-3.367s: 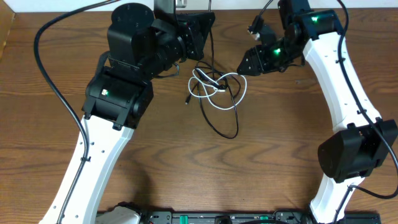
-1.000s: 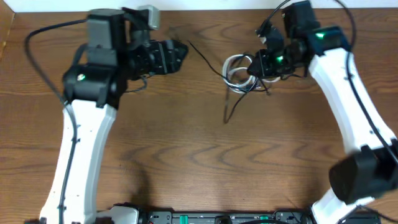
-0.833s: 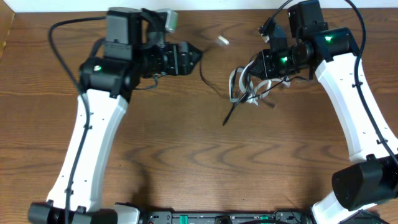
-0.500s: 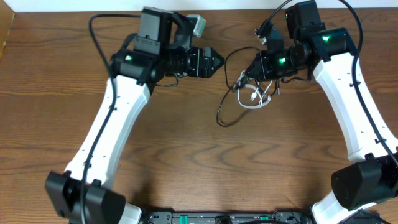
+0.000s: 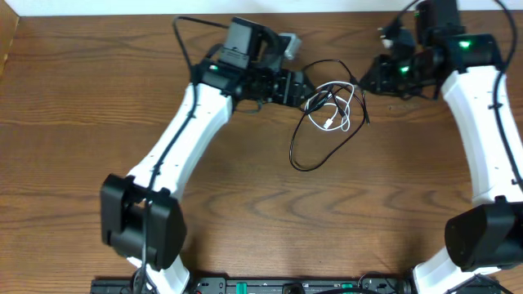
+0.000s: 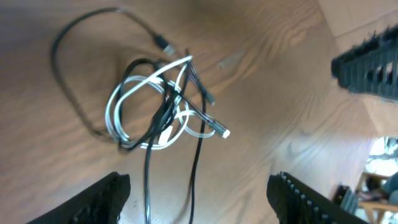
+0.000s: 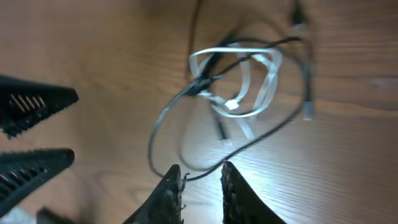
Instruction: Untangle cables
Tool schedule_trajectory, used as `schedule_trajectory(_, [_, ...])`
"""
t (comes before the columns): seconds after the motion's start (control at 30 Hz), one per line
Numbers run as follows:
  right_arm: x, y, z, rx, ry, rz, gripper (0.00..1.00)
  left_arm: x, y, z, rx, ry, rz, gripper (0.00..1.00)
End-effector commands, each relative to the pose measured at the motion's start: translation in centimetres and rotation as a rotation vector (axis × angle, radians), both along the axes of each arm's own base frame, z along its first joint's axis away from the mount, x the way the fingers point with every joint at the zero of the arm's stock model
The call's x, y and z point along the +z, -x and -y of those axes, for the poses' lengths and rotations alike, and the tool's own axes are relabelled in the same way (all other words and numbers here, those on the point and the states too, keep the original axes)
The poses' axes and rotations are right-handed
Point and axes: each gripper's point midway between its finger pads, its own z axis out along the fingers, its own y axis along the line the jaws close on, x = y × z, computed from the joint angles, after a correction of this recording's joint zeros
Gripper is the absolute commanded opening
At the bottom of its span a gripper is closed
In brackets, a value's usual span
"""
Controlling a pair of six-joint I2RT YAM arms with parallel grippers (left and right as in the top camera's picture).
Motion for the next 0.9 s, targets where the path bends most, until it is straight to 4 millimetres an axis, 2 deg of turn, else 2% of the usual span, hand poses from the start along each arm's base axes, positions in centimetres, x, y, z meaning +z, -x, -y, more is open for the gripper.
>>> schedule_trajectory(0.0, [-0.3,-0.4,2.4,-0.06,0.015,-0.011,0.2,-1.8,-0.6,2.2,-0.042,-0.019,0.047,0.75])
schedule_trajectory(0.13, [-0.5,-0.2,4.0,-0.093,0.018,-0.027,0.22,-5.0,-2.0,4.7,-0.037,-0.068,0.105,0.75])
schedule_trajectory(0.2, [-0.6,-0.1,4.4,-0.091,0.027,-0.03,0.22,-7.6,-2.8,5.9,-0.02,-0.116,0.131,0.75])
schedule_trajectory(0.33, [-0.7,0.0,4.5,-0.067,0.047,-0.024,0.25,-11.6,-2.7,7.7,-0.04,-0.148,0.121,0.75])
schedule_trajectory(0.37, [-0.7,0.1,4.6,-0.069,0.053,-0.026,0.25,-12.4,-2.5,8.0,-0.048,-0.153,0.114,0.72])
schedule_trajectory(0.4, [-0.8,0.1,4.7,-0.073,0.062,-0.028,0.25,-13.3,-2.4,8.2,-0.053,-0.16,0.103,0.66])
schedule_trajectory(0.43, [-0.8,0.1,4.8,-0.073,0.064,-0.03,0.25,-14.0,-2.2,8.3,-0.058,-0.167,0.092,0.56])
schedule_trajectory(0.47, [-0.9,0.2,4.8,-0.073,0.064,-0.032,0.26,-14.4,-2.1,8.3,-0.06,-0.172,0.085,0.36])
schedule_trajectory(0.53, [-0.9,0.3,4.8,-0.066,0.066,-0.032,0.26,-14.8,-2.5,7.9,-0.042,-0.19,0.089,0.08])
schedule_trajectory(0.6, [-0.9,0.3,4.8,-0.057,0.071,-0.028,0.27,-13.9,-3.1,7.4,-0.017,-0.186,0.102,0.07])
schedule_trajectory(0.67, [-0.9,0.3,4.8,-0.058,0.073,-0.029,0.28,-11.7,-3.8,6.6,0.012,-0.164,0.123,0.07])
schedule_trajectory(0.77, [-0.9,0.2,4.8,-0.058,0.072,-0.028,0.29,-6.7,-4.3,5.1,0.071,-0.098,0.135,0.08])
schedule_trajectory(0.87, [-0.7,0.3,4.2,-0.042,0.042,-0.026,0.29,-0.4,-2.8,4.4,0.027,0.022,0.151,0.07])
